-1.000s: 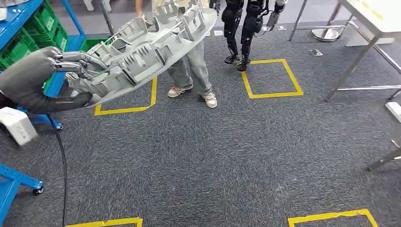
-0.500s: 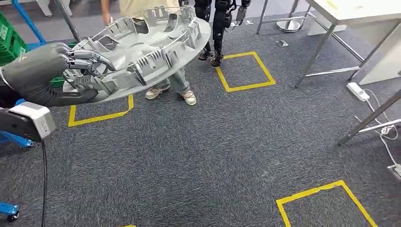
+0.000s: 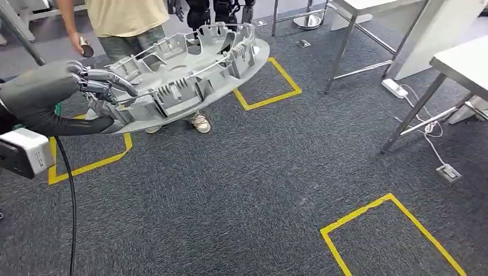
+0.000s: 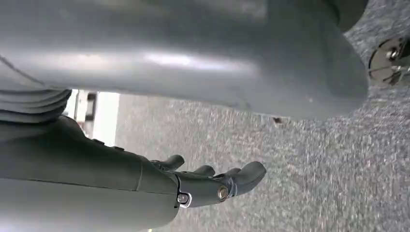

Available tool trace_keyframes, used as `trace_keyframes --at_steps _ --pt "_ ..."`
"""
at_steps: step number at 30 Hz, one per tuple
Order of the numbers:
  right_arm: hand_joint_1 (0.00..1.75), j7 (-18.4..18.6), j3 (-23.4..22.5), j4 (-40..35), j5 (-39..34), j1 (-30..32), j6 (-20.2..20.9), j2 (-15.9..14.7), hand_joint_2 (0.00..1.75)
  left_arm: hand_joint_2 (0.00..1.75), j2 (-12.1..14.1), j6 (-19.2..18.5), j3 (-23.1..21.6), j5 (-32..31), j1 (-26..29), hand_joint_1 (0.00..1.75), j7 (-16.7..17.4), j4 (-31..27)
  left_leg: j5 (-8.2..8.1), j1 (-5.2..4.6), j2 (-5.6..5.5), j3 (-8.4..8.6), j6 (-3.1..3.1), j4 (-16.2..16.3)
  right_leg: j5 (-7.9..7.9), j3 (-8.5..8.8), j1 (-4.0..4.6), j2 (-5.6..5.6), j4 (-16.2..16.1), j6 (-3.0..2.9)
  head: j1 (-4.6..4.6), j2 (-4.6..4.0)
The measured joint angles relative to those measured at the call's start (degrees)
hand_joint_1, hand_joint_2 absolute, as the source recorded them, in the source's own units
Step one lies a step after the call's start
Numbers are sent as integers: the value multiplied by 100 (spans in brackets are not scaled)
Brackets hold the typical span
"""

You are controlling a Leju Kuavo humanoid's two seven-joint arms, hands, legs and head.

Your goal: Take the parts from the cabinet and place them on the table.

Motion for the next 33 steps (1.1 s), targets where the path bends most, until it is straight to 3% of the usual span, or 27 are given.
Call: trace_keyframes --at_steps 1,2,5,6,7,8,9,10,11,12,13,14,15,16,17,20,21,23,24,26,27,28,30,31,32,33 --pt "0 0 0 0 2 2 0 -2 0 175 0 4 -31 -11 2 175 0 24 -83 43 -323 115 -17 -214 -13 -32 -5 62 24 51 0 0" --pt "0 -4 -2 0 4 -15 0 -4 0 175 2 22 -66 -19 -2 175 -6 41 -73 22 -363 158 41 -300 -12 -83 3 129 78 92 -11 0" --pt "0 -7 -2 0 7 29 -2 -4 0 175 -31 85 -129 -114 -1 175 -57 98 -51 -26 -171 143 179 -277 72 -123 -25 310 -10 223 -15 0" --pt "0 -7 -2 0 9 32 -4 -7 0 175 -53 109 -149 -122 -5 175 -72 111 -18 10 -91 159 233 -318 53 -133 -30 257 19 235 -9 0" --pt "0 7 -2 0 15 35 -7 -4 0 175 -55 118 -153 -131 -5 175 -81 125 -14 -5 -33 168 262 -327 -48 -213 19 -82 159 255 15 2" --pt "0 17 -2 0 24 25 -7 -4 0 175 -52 118 -153 -131 -17 175 -90 133 -18 -27 45 165 305 -326 -257 -375 22 -289 505 275 31 0" --pt "0 18 -4 0 39 13 -7 -4 0 175 -52 118 -156 -129 -26 175 -85 151 -22 -50 117 164 324 -324 -484 -595 10 -397 976 284 22 2" --pt "0 13 -2 0 48 6 -7 -4 0 175 -52 118 -162 -127 -30 175 -85 173 -29 -69 192 164 337 -323 -663 -808 8 -436 1431 285 28 0" --pt "0 11 -2 0 57 3 -7 -4 0 175 -59 118 -173 -120 -31 175 -85 186 -35 -84 264 165 344 -322 -753 -964 9 -446 1762 279 28 0" --pt "0 11 -4 0 63 5 -4 -4 0 175 -70 118 -182 -118 -31 175 -81 203 -39 -97 335 168 349 -321 -719 -1000 9 -447 1829 263 26 0" --pt "0 11 -2 0 74 6 2 -4 0 175 -79 118 -182 -114 -36 175 -72 219 -44 -107 398 171 356 -321 -582 -899 14 -449 1631 241 28 0" --pt "0 18 -2 0 81 6 2 -4 0 175 -83 118 -182 -105 -43 175 -70 232 -53 -115 462 179 357 -321 -362 -661 26 -464 1199 210 26 0" --pt "0 17 -4 0 94 3 2 -4 0 175 -85 118 -180 -96 -53 175 -70 236 -65 -117 531 195 349 -321 -120 -333 59 -550 597 166 26 0" --pt "0 17 -2 0 105 -2 4 -4 0 175 -85 118 -180 -83 -67 175 -70 242 -77 -120 576 208 331 -322 -19 -77 111 -786 139 116 28 0" --pt "0 18 -2 0 107 -15 11 -4 0 175 -81 118 -180 -79 -79 175 -72 251 -96 -165 629 198 300 -315 -84 -39 188 -948 45 68 22 0" --pt "0 13 -4 0 111 -10 20 -11 0 175 -85 118 -182 -72 -83 175 -70 273 -97 -133 785 221 233 -351 -41 -73 207 -732 19 6 24 0" --pt "0 13 -2 0 114 -10 20 -18 0 175 -90 118 -182 -72 -88 175 -70 269 -118 -143 833 255 188 -357 -11 -33 179 -663 -49 -39 22 0" --pt "0 66 -4 0 109 0 20 -26 0 175 -79 124 -180 -66 -87 175 -81 278 -308 -98 369 125 154 -82 18 36 125 -573 -111 -87 5 0" --pt "0 77 -4 -2 105 -15 15 -28 0 175 -70 129 -177 -65 -85 175 -81 278 -495 -99 235 -56 136 285 13 41 118 -526 -110 -112 9 0" --pt "0 46 -4 0 94 -29 11 -28 0 175 -70 133 -180 -65 -66 175 -70 288 -822 -88 165 -527 97 1161 11 43 114 -381 -103 -114 2 0" --pt "0 48 -4 0 87 -25 9 -28 0 175 -70 133 -180 -65 -64 175 -70 291 -800 -82 165 -637 86 1326 11 44 109 -308 -94 -112 4 0" --pt "0 57 -4 0 83 -22 9 -28 0 175 -70 133 -180 -65 -66 175 -59 295 -645 -69 164 -609 72 1221 6 46 96 -232 -81 -105 2 0" --pt "0 59 -4 0 76 -19 9 -28 0 175 -70 135 -175 -65 -74 175 -35 310 -114 -30 103 -253 38 423 -24 45 47 -74 -16 -58 4 0" --pt "0 57 -4 0 72 -20 9 -28 0 175 -70 155 -169 -68 -78 175 -24 321 104 17 -64 -10 5 -78 -54 38 25 2 33 -12 0 0" --pt "0 52 -4 0 72 -23 9 -31 0 175 -72 194 -164 -78 -83 175 -17 343 -42 33 -361 60 -19 -212 -69 -12 32 64 73 40 -8 0" --pt "0 50 -4 0 72 -33 9 -31 0 175 -70 227 -158 -111 -91 175 -18 347 -30 30 -339 98 54 -240 -57 -62 17 146 98 71 -6 0"
